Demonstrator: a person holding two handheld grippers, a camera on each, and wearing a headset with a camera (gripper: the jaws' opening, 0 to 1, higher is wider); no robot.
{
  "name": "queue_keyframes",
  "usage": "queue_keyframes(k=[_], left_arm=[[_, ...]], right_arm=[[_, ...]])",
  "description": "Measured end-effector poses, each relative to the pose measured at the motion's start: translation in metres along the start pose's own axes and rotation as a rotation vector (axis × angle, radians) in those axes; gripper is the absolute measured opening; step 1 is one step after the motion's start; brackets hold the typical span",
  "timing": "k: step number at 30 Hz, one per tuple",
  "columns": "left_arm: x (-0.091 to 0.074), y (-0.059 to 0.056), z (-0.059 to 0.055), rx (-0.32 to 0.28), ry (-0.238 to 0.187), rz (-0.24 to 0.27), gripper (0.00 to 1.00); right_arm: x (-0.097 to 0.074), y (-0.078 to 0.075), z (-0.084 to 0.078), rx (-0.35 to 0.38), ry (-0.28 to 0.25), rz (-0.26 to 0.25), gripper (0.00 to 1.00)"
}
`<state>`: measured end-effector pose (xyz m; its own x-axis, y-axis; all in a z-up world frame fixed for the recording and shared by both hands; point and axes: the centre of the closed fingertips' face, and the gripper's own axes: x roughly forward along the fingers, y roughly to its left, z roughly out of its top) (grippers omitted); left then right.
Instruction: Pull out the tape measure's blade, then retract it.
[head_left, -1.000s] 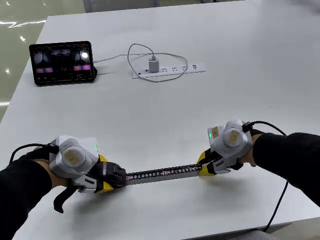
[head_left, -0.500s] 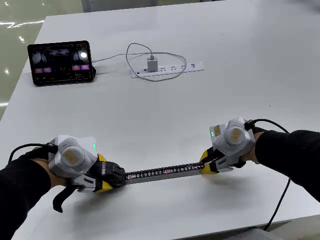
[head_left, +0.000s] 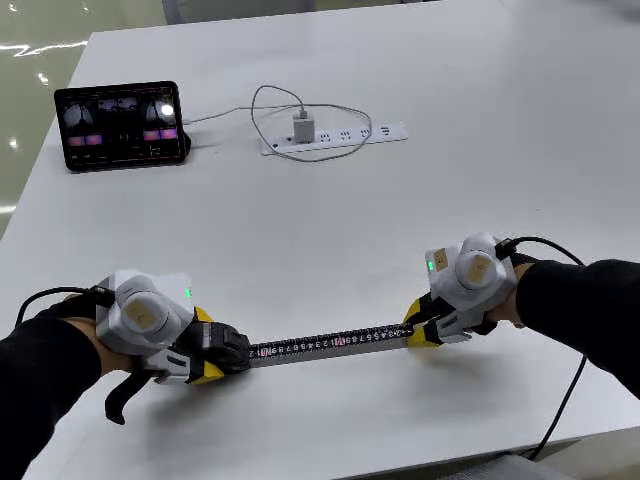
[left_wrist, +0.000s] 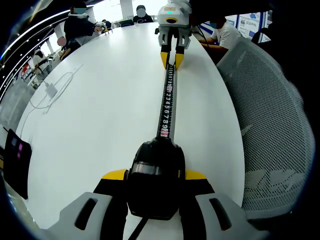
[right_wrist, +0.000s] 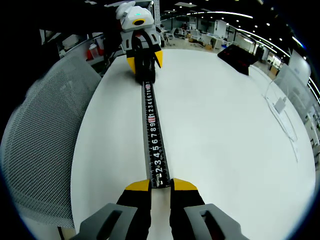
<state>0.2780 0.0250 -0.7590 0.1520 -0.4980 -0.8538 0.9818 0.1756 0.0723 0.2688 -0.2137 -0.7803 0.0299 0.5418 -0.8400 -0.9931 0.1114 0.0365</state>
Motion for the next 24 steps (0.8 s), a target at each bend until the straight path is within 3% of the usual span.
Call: queue_keyframes(k=[24], left_arm=[[0.0014,-0.0004,0.0021,-0.008,-0.015,-0.004,0.34]], right_arm=[[-0.0028,-0.0007,-0.0044,0.016,0.01,-0.006,0.1]])
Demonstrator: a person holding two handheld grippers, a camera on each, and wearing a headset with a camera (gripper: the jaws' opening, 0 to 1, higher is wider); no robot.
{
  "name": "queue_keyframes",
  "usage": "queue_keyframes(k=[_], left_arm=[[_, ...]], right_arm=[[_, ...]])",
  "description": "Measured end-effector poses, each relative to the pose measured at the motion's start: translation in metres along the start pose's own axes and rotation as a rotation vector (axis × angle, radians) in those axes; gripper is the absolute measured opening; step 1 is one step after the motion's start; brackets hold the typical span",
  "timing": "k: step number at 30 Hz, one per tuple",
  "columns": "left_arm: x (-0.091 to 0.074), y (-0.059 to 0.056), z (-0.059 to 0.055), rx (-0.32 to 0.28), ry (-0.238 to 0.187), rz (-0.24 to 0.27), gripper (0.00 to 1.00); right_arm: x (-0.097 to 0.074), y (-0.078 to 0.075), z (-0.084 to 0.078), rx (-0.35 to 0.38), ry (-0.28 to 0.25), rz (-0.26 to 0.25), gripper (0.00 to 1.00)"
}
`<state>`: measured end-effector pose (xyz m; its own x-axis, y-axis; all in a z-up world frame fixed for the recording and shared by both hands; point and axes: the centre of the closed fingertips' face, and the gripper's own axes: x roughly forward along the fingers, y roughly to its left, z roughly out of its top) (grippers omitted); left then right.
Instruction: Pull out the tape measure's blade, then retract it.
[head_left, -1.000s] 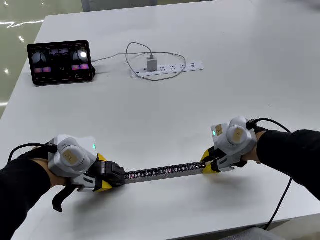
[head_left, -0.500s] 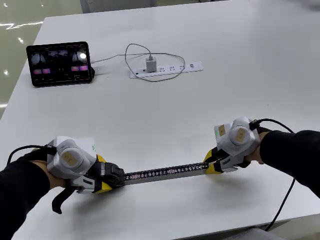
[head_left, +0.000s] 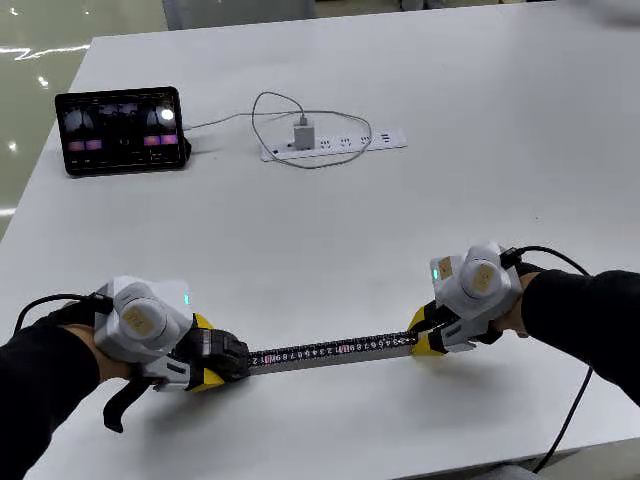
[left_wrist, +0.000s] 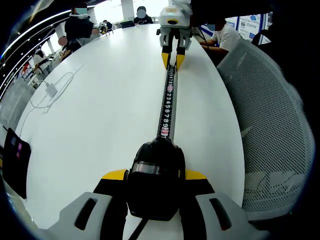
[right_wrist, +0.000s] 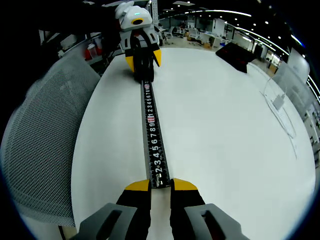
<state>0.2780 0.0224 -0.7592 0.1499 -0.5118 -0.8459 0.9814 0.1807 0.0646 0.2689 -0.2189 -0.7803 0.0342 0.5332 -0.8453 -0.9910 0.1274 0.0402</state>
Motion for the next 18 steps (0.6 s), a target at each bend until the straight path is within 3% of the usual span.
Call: queue_keyframes(k=[5,18], left_arm=[[0.0,0.0007,0.0,-0.006,-0.001,-0.001,0.34],[0.0006,0.0009,0.0001,0.004,0.012,-0.014,0.35]], right_arm=[[0.0003,-0.0003,0.0015,0.027,0.0,0.004,0.11],[0.0011,0.0015,0.0019,-0.028,0.029,0.005,0.12]])
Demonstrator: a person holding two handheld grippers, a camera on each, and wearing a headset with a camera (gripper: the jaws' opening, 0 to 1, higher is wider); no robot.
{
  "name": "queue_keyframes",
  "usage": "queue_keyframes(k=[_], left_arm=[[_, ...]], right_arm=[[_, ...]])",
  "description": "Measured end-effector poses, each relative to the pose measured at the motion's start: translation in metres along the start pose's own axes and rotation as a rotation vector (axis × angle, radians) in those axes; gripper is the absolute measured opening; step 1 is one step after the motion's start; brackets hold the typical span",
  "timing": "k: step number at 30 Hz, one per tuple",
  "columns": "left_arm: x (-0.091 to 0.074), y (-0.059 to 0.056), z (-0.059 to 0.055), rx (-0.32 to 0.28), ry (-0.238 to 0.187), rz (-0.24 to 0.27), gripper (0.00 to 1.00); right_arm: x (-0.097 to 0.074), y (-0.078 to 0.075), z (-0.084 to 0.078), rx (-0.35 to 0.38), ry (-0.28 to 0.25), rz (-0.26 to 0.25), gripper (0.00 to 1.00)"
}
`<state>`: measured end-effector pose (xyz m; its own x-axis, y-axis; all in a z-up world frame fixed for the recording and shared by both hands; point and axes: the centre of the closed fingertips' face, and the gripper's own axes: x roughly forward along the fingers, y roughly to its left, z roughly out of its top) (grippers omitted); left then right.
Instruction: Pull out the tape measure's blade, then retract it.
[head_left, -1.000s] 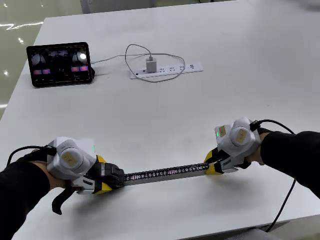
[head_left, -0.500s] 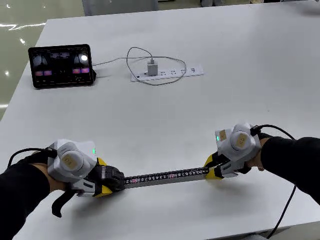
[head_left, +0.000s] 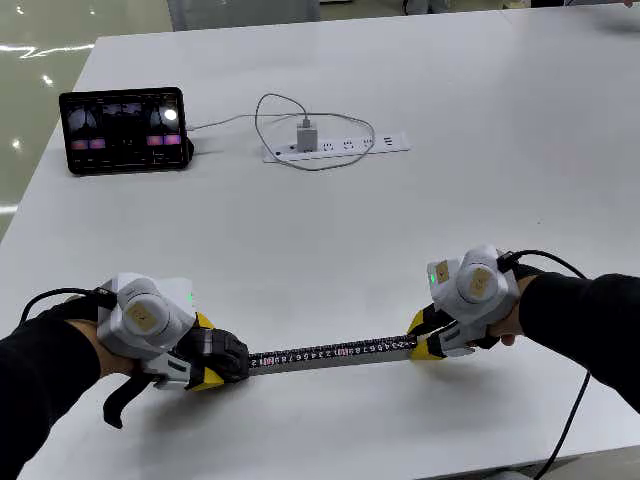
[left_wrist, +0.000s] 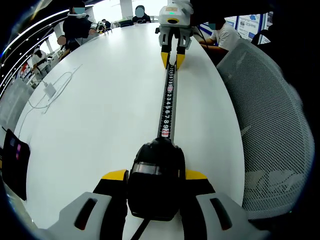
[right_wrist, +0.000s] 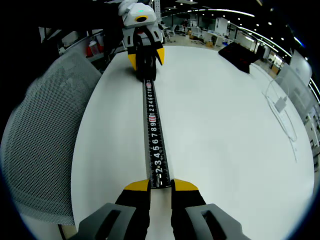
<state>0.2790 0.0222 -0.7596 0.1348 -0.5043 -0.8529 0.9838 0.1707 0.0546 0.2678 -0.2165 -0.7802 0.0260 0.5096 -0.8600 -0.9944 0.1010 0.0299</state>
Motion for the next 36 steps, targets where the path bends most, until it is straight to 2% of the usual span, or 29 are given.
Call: queue_keyframes(k=[14,20,28,36], left_arm=[[0.0,0.0,0.0,0.015,0.025,0.004,0.35],[-0.004,0.001,0.002,0.018,0.033,0.004,0.35],[-0.011,0.006,-0.004,-0.012,0.066,0.017,0.43],[-0.017,0.004,0.001,-0.038,0.043,0.008,0.5]], right_arm=[[0.0,0.001,-0.001,-0.055,0.049,0.013,0.13],[-0.001,0.0,0.002,-0.08,0.057,0.014,0.17],[-0.006,0.0,0.006,-0.075,0.055,0.018,0.24],[-0.01,0.001,0.005,-0.069,0.059,0.017,0.27]])
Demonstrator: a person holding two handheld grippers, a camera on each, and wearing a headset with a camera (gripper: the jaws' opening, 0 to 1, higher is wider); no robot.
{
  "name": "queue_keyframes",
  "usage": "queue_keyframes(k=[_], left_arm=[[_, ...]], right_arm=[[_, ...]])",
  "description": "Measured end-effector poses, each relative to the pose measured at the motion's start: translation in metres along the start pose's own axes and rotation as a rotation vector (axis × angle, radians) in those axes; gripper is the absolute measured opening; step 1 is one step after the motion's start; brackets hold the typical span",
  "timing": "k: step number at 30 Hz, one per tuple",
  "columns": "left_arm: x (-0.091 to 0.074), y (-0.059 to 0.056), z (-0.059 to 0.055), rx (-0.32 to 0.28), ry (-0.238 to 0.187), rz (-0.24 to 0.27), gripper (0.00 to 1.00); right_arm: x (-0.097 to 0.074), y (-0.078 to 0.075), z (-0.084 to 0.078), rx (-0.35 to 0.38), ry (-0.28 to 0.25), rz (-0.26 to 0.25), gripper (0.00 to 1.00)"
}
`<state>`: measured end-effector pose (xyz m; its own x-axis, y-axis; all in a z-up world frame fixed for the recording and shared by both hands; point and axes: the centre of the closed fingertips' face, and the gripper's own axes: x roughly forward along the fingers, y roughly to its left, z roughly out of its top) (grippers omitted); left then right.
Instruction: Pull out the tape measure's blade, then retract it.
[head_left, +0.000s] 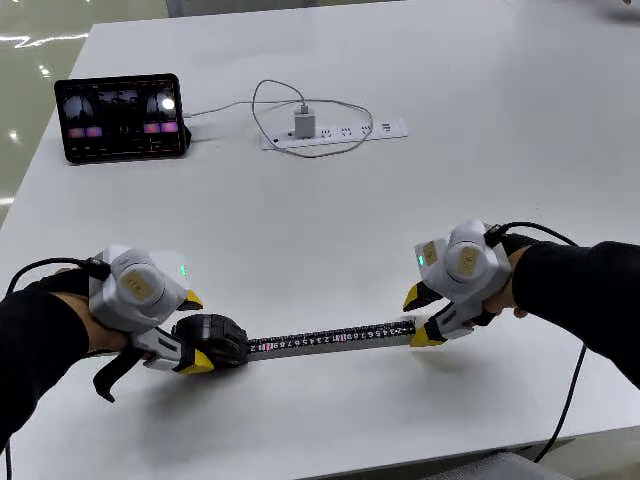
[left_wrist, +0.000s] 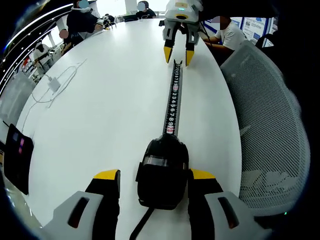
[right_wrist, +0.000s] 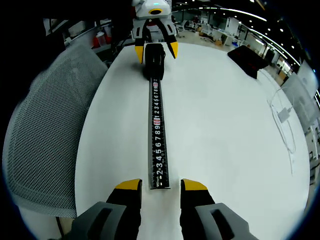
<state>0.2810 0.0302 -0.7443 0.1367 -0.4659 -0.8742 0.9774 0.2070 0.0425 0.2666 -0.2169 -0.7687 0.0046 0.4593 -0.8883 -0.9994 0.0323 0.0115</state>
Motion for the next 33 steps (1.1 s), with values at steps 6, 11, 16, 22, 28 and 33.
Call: queue_keyframes(k=[6,11,16,22,28,33], left_arm=[[-0.005,-0.002,0.001,-0.021,-0.008,-0.009,0.61],[-0.006,-0.003,-0.001,-0.025,-0.006,-0.011,0.64],[-0.007,-0.008,-0.001,-0.021,-0.012,-0.029,0.67],[-0.005,-0.014,0.001,-0.033,-0.035,-0.059,0.81],[-0.007,-0.013,-0.001,-0.055,-0.047,-0.05,0.86],[-0.008,-0.006,-0.008,-0.075,-0.056,0.001,0.99]], right_arm=[[-0.002,0.003,0.001,-0.005,-0.001,0.005,0.3],[-0.005,0.005,0.003,0.022,-0.008,-0.006,0.34],[-0.009,0.01,0.003,0.033,-0.02,-0.008,0.39],[-0.013,0.008,0.002,0.051,-0.04,-0.034,0.44],[-0.015,0.011,0.002,0.039,-0.038,-0.035,0.5],[-0.015,0.014,0.0,0.054,-0.027,-0.032,0.54]])
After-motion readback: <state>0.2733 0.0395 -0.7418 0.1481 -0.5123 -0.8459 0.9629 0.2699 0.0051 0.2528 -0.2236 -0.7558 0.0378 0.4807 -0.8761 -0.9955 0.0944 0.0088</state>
